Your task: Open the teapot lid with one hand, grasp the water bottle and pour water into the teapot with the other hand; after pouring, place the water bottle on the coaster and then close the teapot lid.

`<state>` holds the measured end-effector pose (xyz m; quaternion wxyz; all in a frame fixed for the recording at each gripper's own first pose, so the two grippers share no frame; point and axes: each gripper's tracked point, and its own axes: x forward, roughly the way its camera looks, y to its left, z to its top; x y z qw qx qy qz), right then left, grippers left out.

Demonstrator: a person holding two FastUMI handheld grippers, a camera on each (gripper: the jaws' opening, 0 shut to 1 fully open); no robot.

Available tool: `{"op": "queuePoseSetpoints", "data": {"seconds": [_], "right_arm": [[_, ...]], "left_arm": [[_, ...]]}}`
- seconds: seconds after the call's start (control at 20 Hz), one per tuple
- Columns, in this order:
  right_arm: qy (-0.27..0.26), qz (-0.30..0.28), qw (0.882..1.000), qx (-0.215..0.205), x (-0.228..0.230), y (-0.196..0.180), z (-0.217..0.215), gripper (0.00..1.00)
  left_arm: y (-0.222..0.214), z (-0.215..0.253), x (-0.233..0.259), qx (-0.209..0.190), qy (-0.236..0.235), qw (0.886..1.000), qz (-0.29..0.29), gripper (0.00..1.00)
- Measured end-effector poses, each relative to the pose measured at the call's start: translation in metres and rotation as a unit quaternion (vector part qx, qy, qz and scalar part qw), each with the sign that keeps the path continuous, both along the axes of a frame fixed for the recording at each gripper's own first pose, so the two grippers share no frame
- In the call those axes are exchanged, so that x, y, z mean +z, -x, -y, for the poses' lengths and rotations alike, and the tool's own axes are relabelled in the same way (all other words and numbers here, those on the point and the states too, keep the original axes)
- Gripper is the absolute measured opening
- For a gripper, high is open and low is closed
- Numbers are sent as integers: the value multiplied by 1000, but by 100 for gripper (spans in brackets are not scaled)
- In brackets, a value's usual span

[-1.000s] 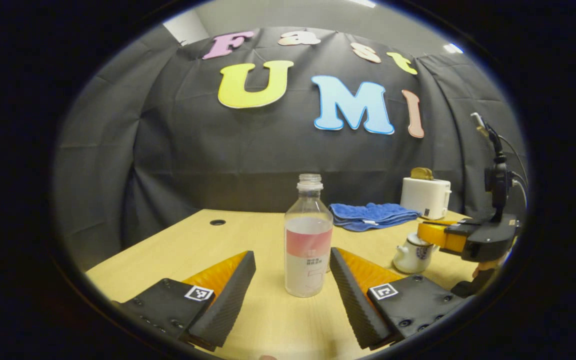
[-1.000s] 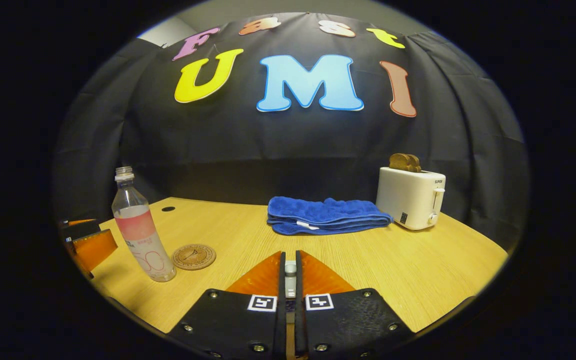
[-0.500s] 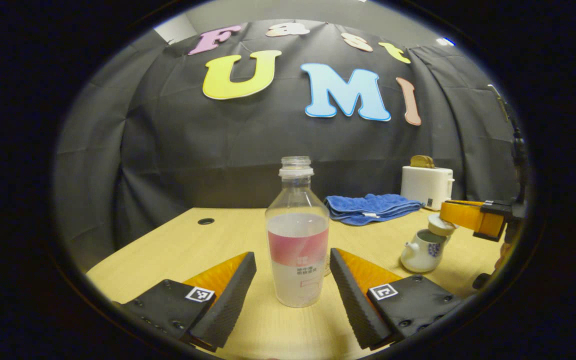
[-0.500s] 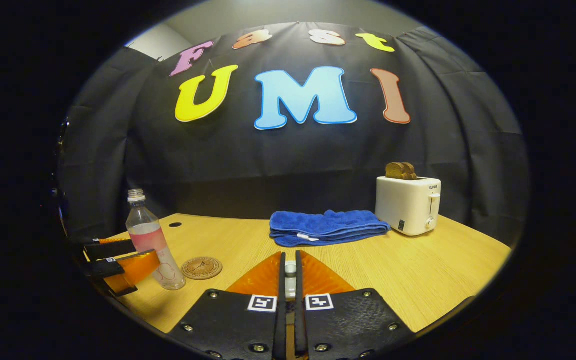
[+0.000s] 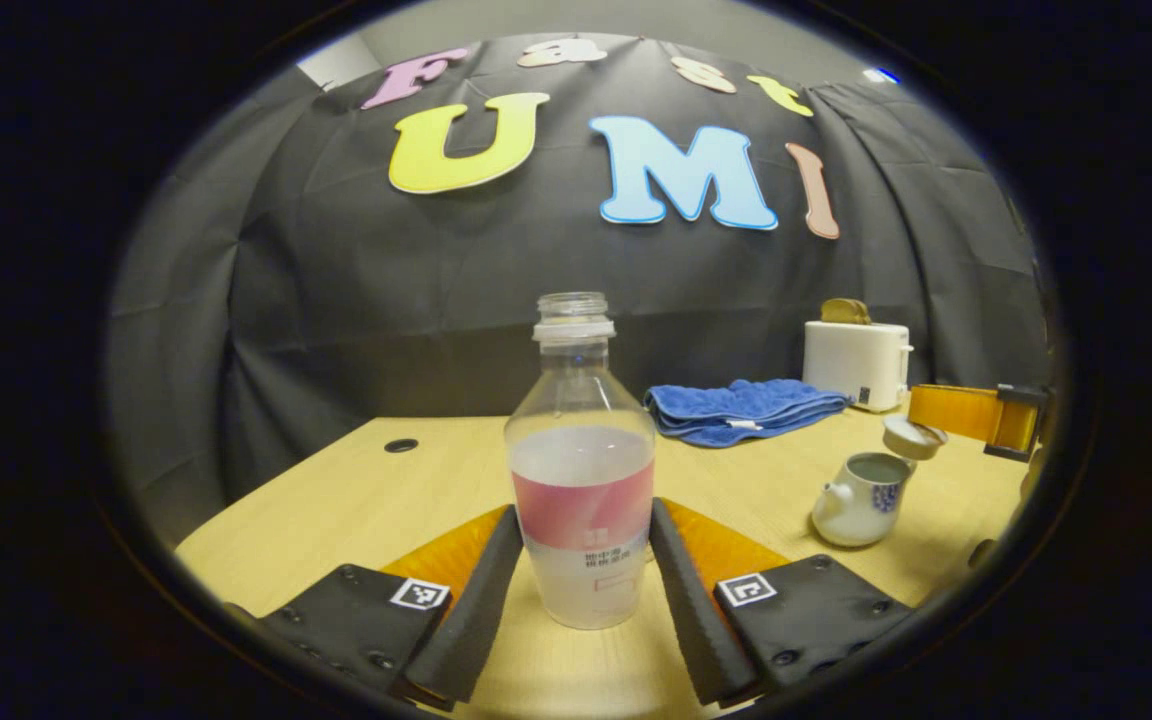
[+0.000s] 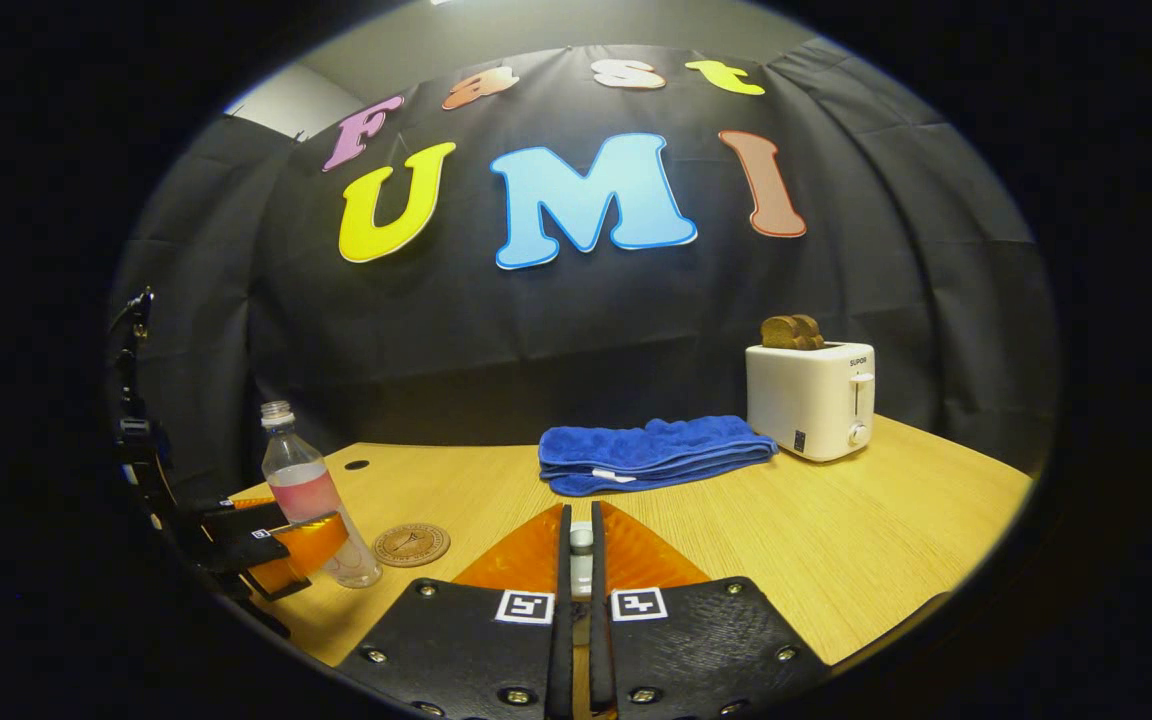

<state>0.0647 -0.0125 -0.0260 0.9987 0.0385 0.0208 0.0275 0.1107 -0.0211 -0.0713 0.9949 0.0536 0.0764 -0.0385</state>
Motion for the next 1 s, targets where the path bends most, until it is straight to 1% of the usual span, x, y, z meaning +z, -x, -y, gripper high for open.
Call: {"op": "queuePoseSetpoints", "data": {"seconds": [0.25,0.35,0.45,0.6,0.7,0.85,1.0], "right_arm": [[-8,3,1000,-5,3,2,6,7],[-11,6,1000,-8,5,3,8,7],[-17,9,1000,-14,8,4,14,7],[-27,15,999,-24,10,7,24,6],[-30,13,999,-28,9,8,30,6],[-35,14,999,-35,9,11,39,7],[-33,13,999,-42,6,13,47,7]], "left_arm": [[-1,7,2,-8,-26,1000,0,84],[-1,9,2,-15,-57,998,-1,83],[-3,12,4,-24,-101,995,-2,84],[-8,19,17,-47,-159,986,9,84],[-11,22,24,-60,-198,978,18,83],[-17,30,29,-78,-264,961,20,84],[-21,46,30,-104,-311,944,23,84]]}}
